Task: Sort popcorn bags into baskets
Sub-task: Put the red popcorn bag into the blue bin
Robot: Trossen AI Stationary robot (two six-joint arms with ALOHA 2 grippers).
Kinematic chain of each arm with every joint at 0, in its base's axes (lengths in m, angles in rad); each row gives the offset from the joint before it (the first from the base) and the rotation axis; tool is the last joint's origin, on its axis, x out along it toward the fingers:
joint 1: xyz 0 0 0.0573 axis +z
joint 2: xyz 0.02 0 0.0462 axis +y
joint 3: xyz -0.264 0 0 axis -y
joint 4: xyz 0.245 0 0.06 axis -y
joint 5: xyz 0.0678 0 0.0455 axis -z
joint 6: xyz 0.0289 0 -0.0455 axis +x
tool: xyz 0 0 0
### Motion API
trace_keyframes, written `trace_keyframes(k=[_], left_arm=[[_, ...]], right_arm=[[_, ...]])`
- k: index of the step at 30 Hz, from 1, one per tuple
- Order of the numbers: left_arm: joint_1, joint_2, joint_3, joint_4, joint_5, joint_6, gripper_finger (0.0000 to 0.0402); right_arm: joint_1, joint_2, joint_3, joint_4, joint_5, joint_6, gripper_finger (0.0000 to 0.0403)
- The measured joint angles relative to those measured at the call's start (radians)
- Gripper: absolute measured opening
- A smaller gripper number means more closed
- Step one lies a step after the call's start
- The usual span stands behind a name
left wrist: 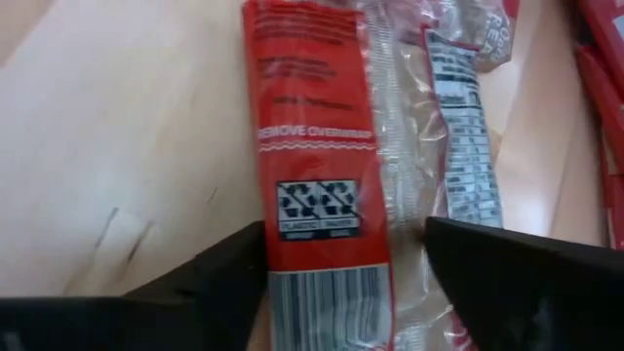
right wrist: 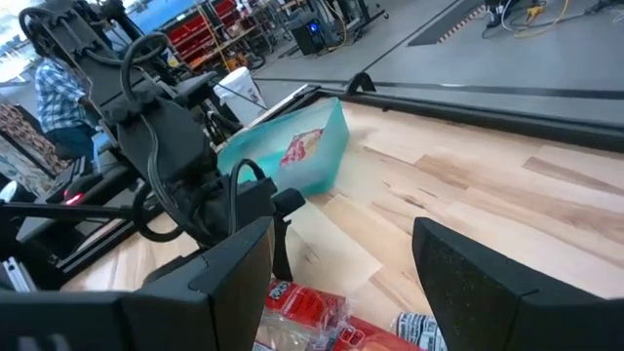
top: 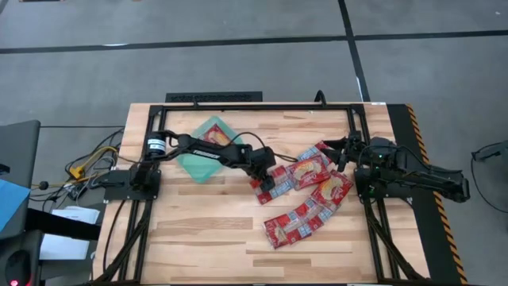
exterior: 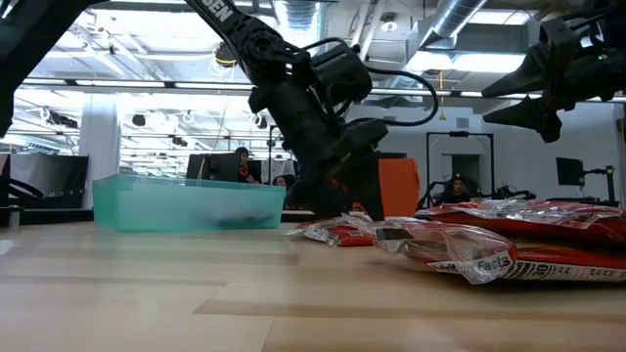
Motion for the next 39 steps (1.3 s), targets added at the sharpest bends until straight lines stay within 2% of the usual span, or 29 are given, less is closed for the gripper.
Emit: trace_keyframes(k=[5, 9, 11, 17, 22, 28, 31, 35, 39], left_arm=[[-0.003, 0.003, -0.001, -0.002, -0.027, -0.022, 0.0140], [0.009, 0.000, -0.002, -0.002, 0.024, -0.039, 0.0047], [0.012, 0.000, -0.003, 0.000, 0.048, -0.070, 0.0016], [0.012, -0.031, -0.009, 0.026, 0.067, -0.196, 0.0015], [0.025, -0.134, -0.013, 0.006, 0.038, -0.325, 0.0006], [0.036, -0.320, -0.010, -0.102, -0.127, -0.412, 0.0007], [0.027, -0.426, -0.014, -0.245, -0.297, -0.497, 0.0005], [-0.006, -0.571, -0.075, -0.404, -0.556, -0.730, 0.0010], [-0.046, -0.701, -0.186, -0.507, -0.684, -0.969, 0.0011]], right_arm=[[0.000, 0.000, 0.000, -0.005, -0.001, 0.005, 0.0270], [0.000, 0.000, 0.000, -0.009, 0.001, 0.007, 0.0270], [0.000, 0.000, 0.000, -0.009, 0.002, 0.007, 0.0270], [0.000, 0.000, 0.000, -0.010, 0.002, 0.007, 0.0270], [0.000, 0.000, 0.000, -0.012, 0.003, 0.007, 0.0270], [0.000, 0.000, 0.000, -0.013, 0.020, 0.007, 0.0270], [0.000, 0.000, 0.000, -0.013, 0.019, 0.007, 0.0270], [0.000, 0.000, 0.000, -0.012, 0.019, 0.008, 0.0270], [0.000, 0.000, 0.000, -0.013, 0.019, 0.008, 0.0270]])
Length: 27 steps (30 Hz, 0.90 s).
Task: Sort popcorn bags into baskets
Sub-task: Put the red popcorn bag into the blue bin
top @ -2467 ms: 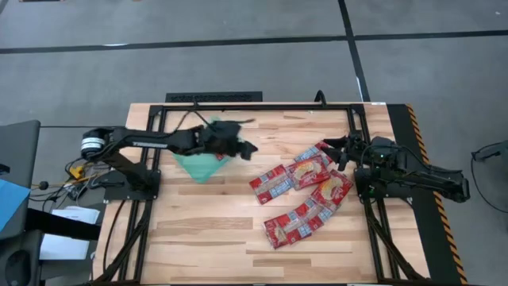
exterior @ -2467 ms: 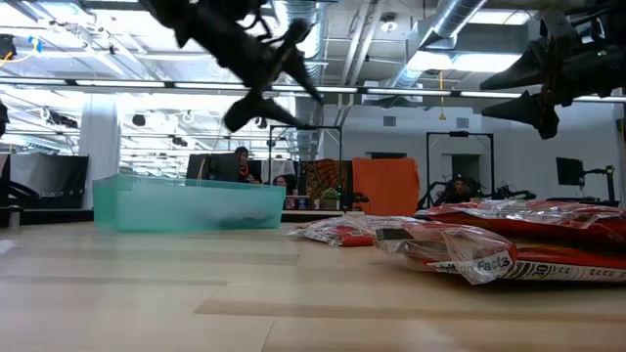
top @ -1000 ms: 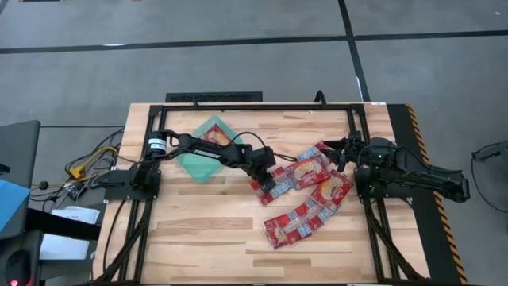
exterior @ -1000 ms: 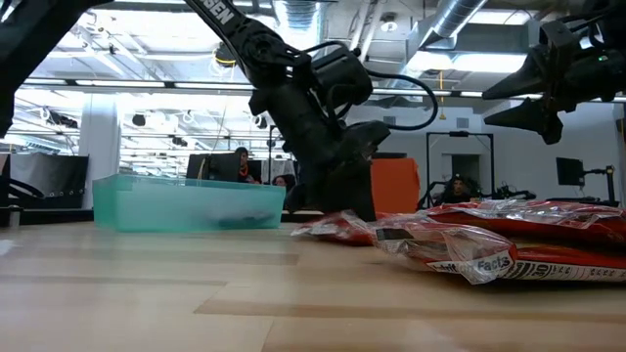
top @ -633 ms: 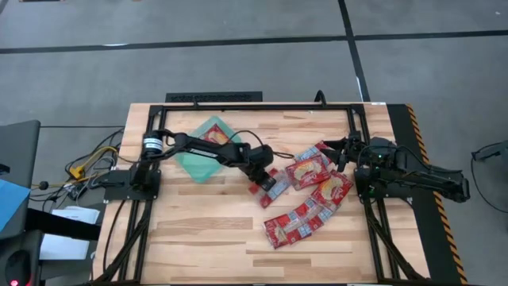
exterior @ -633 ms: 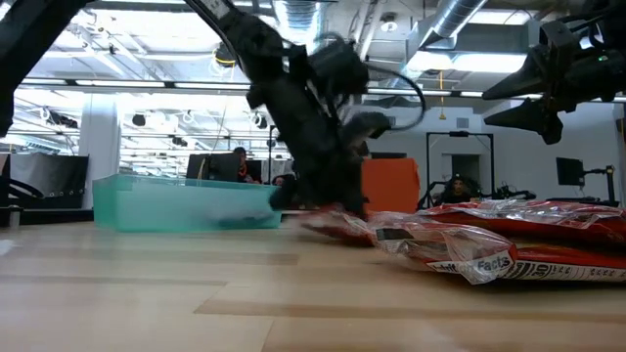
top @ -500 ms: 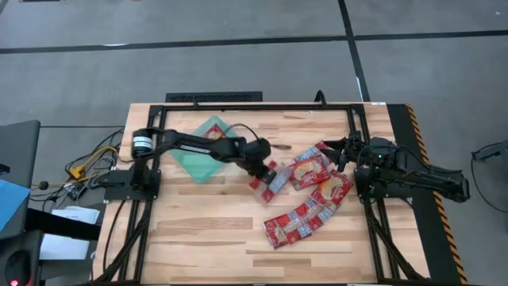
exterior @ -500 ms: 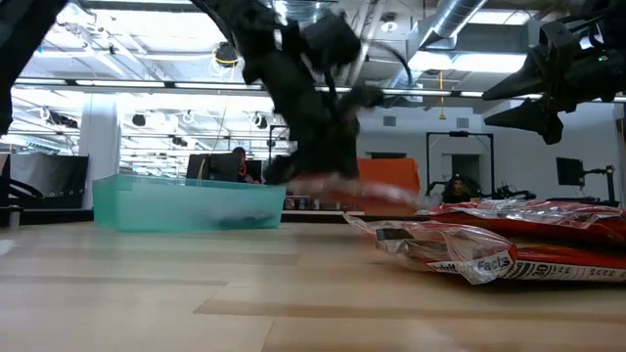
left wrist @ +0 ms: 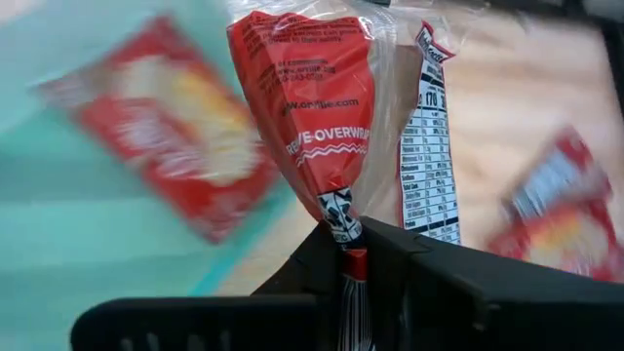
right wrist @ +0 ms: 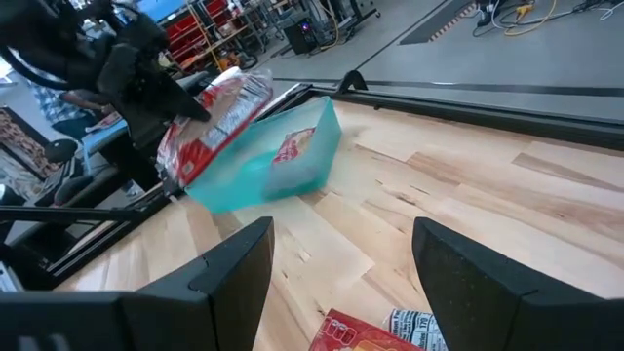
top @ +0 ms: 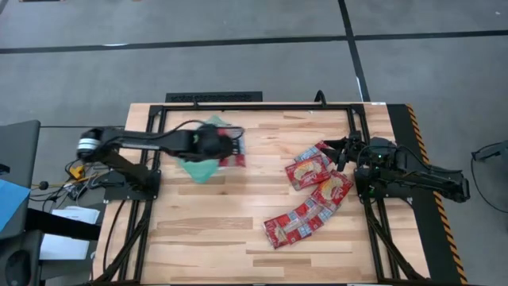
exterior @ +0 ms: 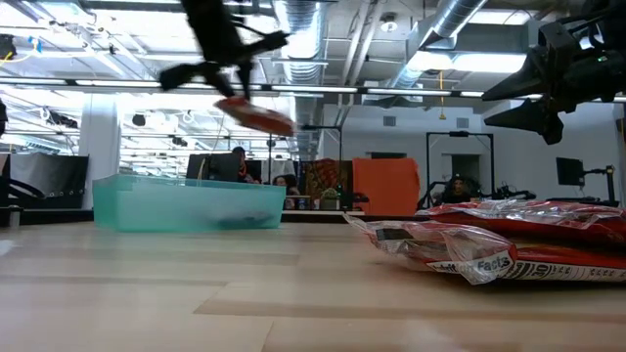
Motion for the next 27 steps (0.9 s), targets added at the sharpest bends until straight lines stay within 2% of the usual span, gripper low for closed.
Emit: trace_keyframes(k=[4, 11, 17, 27], left_arm=[[-0.037, -0.113, -0.140, -0.039, -0.080, -0.259, 0.0009], [-0.071, -0.221, -0.360, -0.047, -0.077, -0.614, 0.0015], [-0.057, -0.227, -0.439, -0.044, -0.058, -0.691, 0.0012], [-0.009, -0.225, -0.447, -0.109, -0.006, -0.742, 0.0013]], right_arm=[[0.000, 0.000, 0.000, 0.000, 0.000, 0.000, 0.0270], [0.000, 0.000, 0.000, 0.001, 0.000, 0.000, 0.0270], [0.000, 0.000, 0.000, 0.003, 0.000, 0.000, 0.0270], [0.000, 0.000, 0.000, 0.004, 0.000, 0.002, 0.0270]])
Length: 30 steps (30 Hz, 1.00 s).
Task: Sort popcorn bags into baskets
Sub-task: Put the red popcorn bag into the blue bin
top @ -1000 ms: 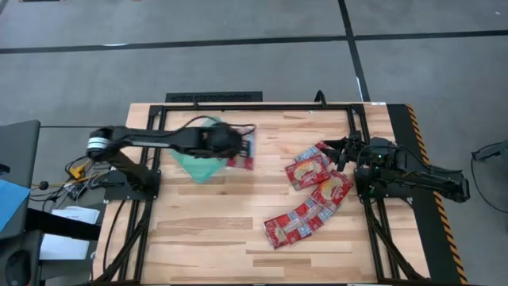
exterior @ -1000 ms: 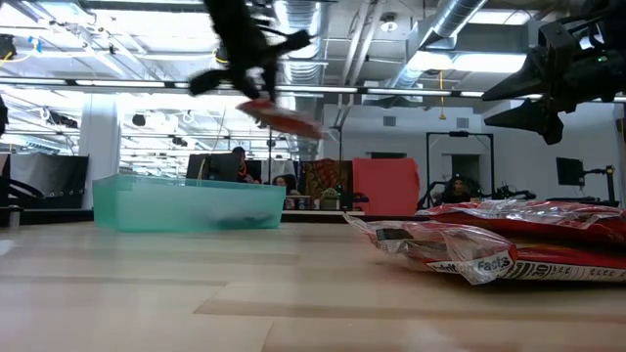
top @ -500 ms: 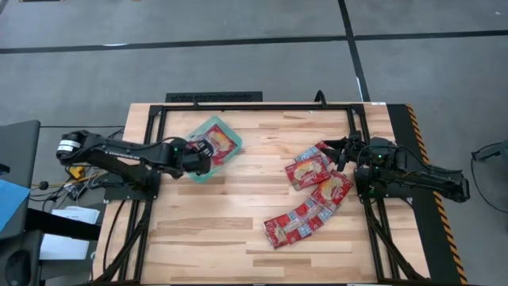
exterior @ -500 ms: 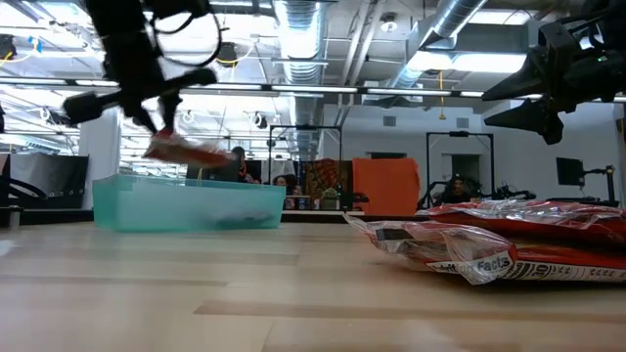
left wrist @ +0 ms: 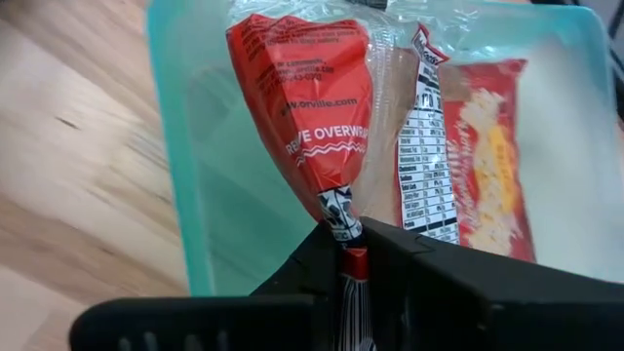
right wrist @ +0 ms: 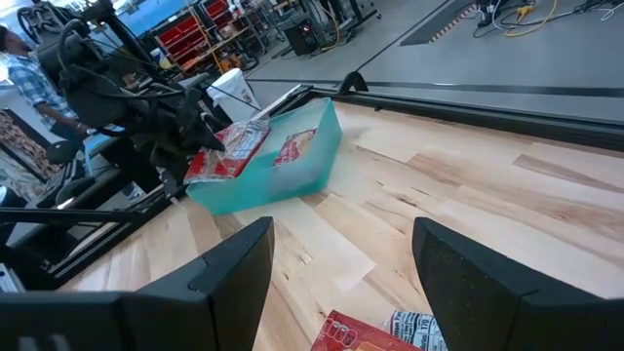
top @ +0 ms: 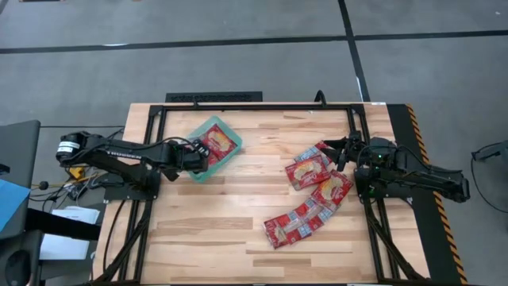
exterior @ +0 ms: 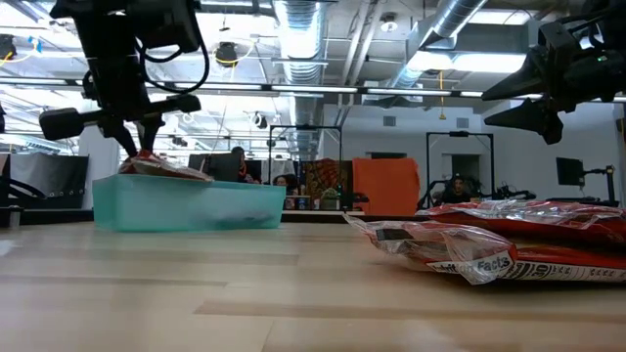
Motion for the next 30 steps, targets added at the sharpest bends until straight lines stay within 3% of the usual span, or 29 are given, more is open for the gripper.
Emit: trace_keyframes(k=[11, 21, 26, 30], left_arm=[[0.038, 0.000, 0.000, -0.026, 0.031, -0.017, 0.0043], [0.046, 0.000, 0.000, -0.002, 0.034, 0.045, 0.0147], [0.046, 0.000, 0.000, 0.153, -0.019, 0.213, 0.0198], [0.060, 0.009, 0.000, 0.574, 0.021, 0.655, 0.0214]], right_arm=[[0.000, 0.000, 0.000, 0.000, 0.001, -0.003, 0.0270], [0.000, 0.000, 0.000, 0.000, 0.003, -0.004, 0.0270], [0.000, 0.000, 0.000, 0.000, 0.003, -0.004, 0.0270], [0.000, 0.000, 0.000, 0.000, 0.003, -0.006, 0.0270]])
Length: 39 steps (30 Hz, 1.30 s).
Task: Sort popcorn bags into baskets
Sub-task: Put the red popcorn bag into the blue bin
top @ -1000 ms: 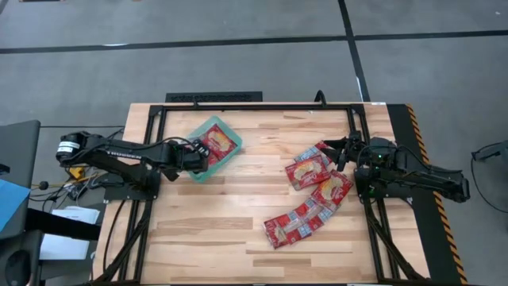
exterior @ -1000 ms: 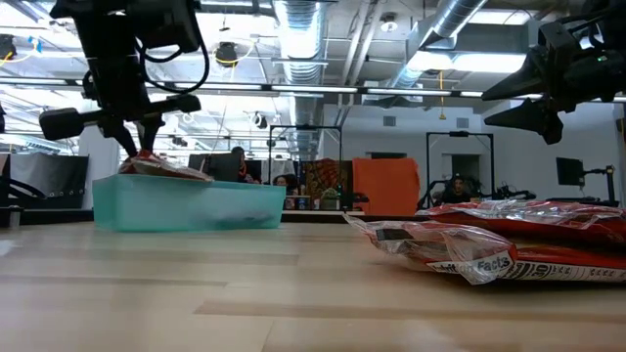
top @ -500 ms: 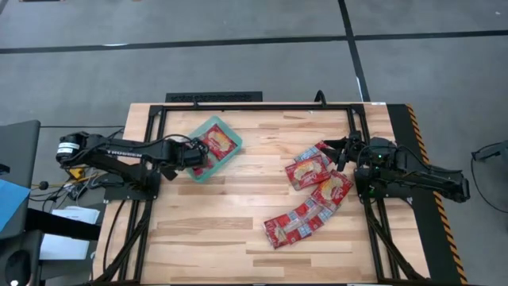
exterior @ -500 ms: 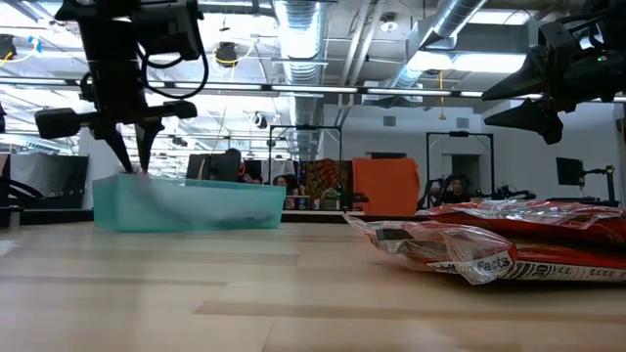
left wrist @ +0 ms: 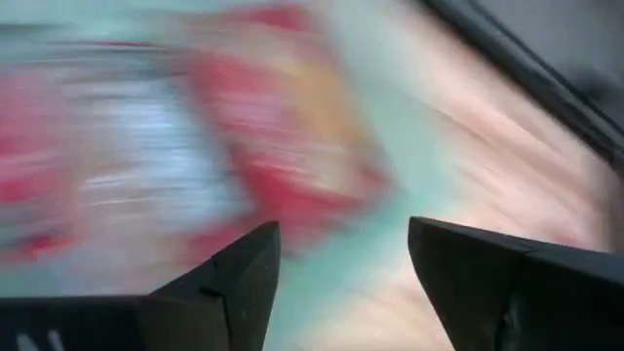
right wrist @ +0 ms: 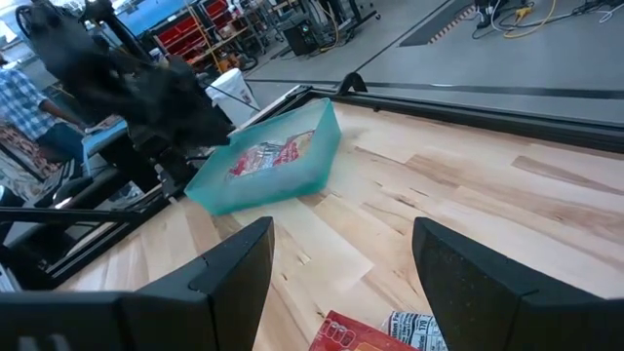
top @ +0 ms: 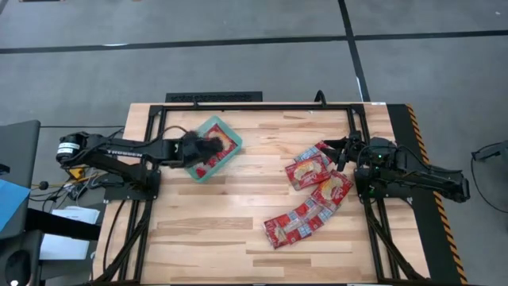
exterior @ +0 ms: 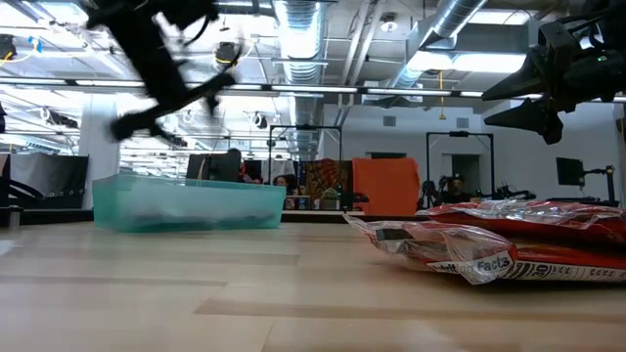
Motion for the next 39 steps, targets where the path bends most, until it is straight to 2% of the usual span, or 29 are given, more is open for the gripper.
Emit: trace_keyframes(k=[3, 5, 6, 9, 14, 20, 25, 31, 36, 39], left_arm=[[0.010, 0.058, 0.003, 0.348, 0.119, 0.293, 0.0216], [0.011, 0.121, 0.039, 0.460, 0.153, 0.394, 0.0216], [0.011, 0.159, 0.071, 0.463, 0.159, 0.430, 0.0216], [0.011, 0.295, 0.185, 0.444, 0.202, 0.569, 0.0217], [0.011, 0.558, 0.450, 0.438, 0.345, 0.816, 0.0241], [0.044, 0.835, 0.789, 0.161, 0.434, 1.009, 0.0297], [0.058, 1.004, 0.986, 0.133, 0.541, 1.136, 0.0308], [0.057, 1.139, 1.134, 0.045, 0.571, 1.196, 0.0303], [0.057, 1.194, 1.147, 0.027, 0.586, 1.204, 0.0302], [0.058, 1.200, 1.149, 0.023, 0.640, 1.220, 0.0287]], right_arm=[[0.000, 0.000, 0.000, 0.000, 0.000, -0.021, 0.0270], [0.000, 0.000, 0.000, 0.000, 0.002, -0.024, 0.0270], [0.000, 0.000, 0.000, 0.000, 0.003, -0.023, 0.0270], [0.000, 0.000, 0.000, -0.002, 0.005, -0.023, 0.0270], [0.000, 0.000, 0.000, -0.003, 0.005, -0.023, 0.0270], [0.000, 0.000, 0.000, -0.005, 0.005, -0.023, 0.0270], [0.000, 0.000, 0.000, -0.010, 0.004, -0.022, 0.0270], [0.000, 0.000, 0.000, -0.013, 0.004, -0.022, 0.0270], [0.000, 0.000, -0.001, -0.023, 0.004, -0.022, 0.0270], [0.000, 0.000, -0.001, -0.027, 0.001, -0.020, 0.0270]])
